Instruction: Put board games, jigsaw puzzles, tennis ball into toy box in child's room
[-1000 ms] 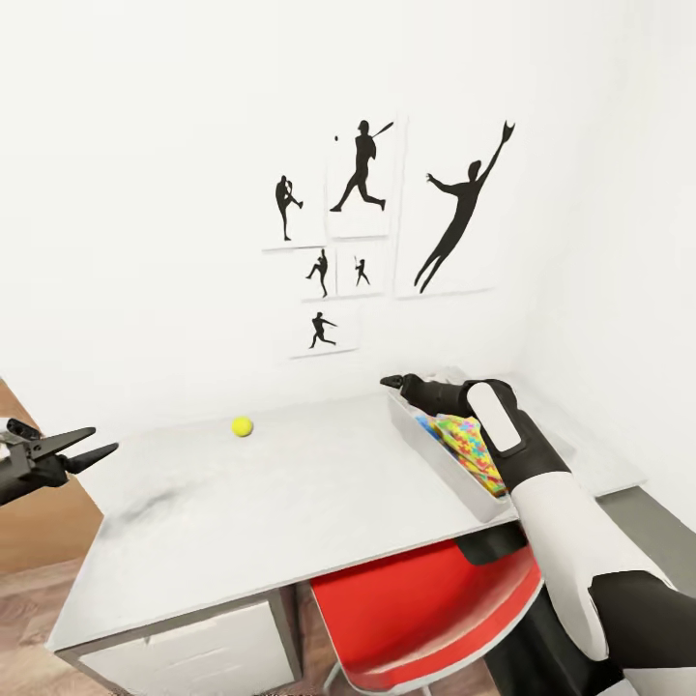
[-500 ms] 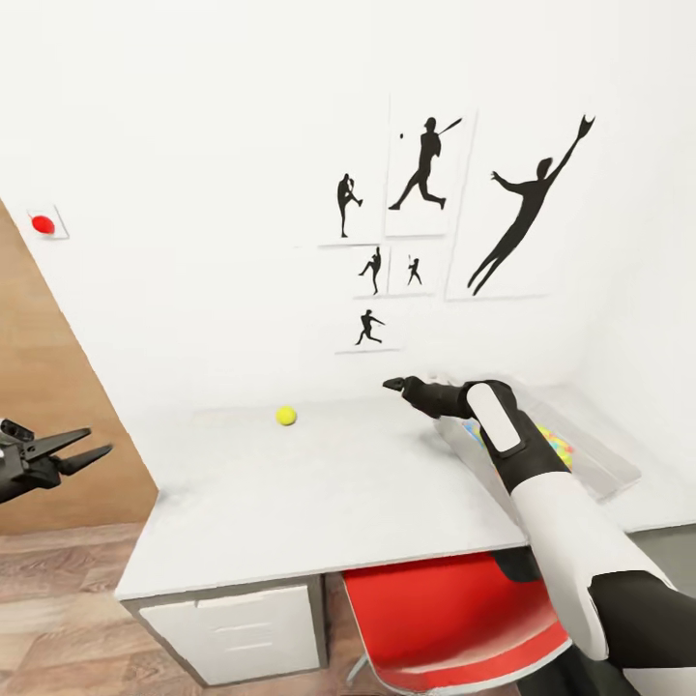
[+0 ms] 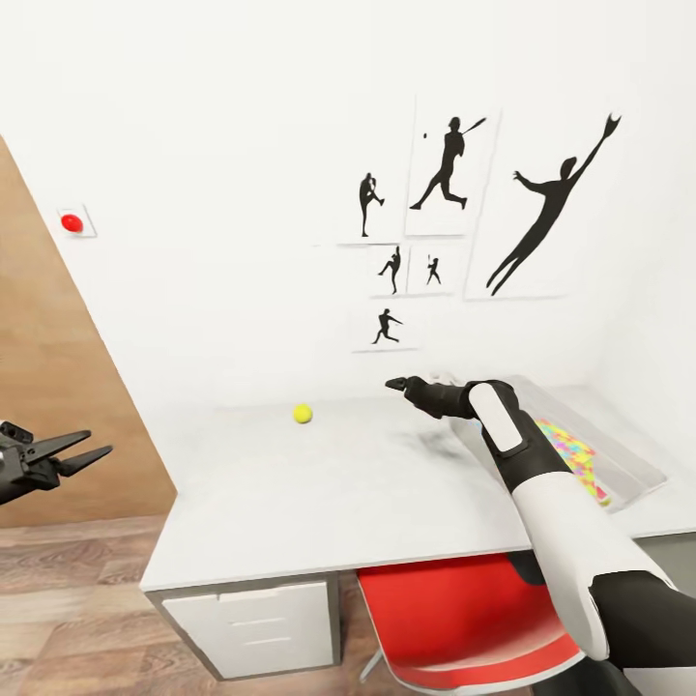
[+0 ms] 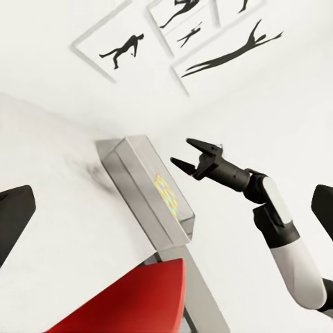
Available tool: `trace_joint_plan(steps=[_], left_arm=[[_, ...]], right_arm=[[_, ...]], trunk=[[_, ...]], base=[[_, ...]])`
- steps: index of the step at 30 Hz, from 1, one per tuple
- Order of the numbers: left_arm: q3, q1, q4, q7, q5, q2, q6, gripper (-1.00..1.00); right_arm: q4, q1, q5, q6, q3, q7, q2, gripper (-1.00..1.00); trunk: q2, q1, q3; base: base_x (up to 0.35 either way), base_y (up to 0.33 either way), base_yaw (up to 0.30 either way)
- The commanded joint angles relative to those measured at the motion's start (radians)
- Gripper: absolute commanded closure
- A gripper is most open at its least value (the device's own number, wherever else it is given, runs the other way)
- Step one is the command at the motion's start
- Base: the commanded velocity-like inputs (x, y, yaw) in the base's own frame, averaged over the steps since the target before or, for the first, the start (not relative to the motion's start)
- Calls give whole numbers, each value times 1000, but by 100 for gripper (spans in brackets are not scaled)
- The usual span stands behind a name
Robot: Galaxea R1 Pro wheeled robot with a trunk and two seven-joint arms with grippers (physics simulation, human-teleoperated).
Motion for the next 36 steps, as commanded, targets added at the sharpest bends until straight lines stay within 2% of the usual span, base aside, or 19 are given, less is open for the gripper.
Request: trace_joint_plan(steps=[1, 15, 24, 26, 31, 33, 36], left_arm=[[0, -1, 0, -4, -1, 0, 9, -100], [1, 1, 3, -4, -2, 0, -9, -100], [1, 1, 43, 2, -9, 0, -37, -100], [1, 1, 45, 15, -13, 0, -52, -100], [2, 1, 60, 91, -19, 1, -70, -100], [2, 1, 64, 132, -20, 2, -72, -100], [2, 1, 66, 197, -20, 15, -73, -100]], right_arm=[[-1, -1, -8, 1, 3, -7, -1, -100], [0, -1, -4, -5, 3, -9, -1, -100], [1, -1, 0, -5, 7, -26, 0, -100], [1, -1, 1, -5, 8, -56, 1, -100], [-3, -1, 1, -2, 14, -234, 11, -100], [-3, -1, -1, 5, 14, -314, 33, -100], [-1, -2, -2, 11, 13, -366, 60, -100]], trunk=[[-2, 1, -2], [-2, 1, -2], [-2, 1, -2], [-2, 1, -2], [-2, 1, -2], [-2, 1, -2], [-2, 1, -2]], base=[[0, 89, 0], [0, 99, 0], [0, 147, 0], [0, 34, 0], [0, 10, 0], [0, 2, 0], [0, 0, 0]])
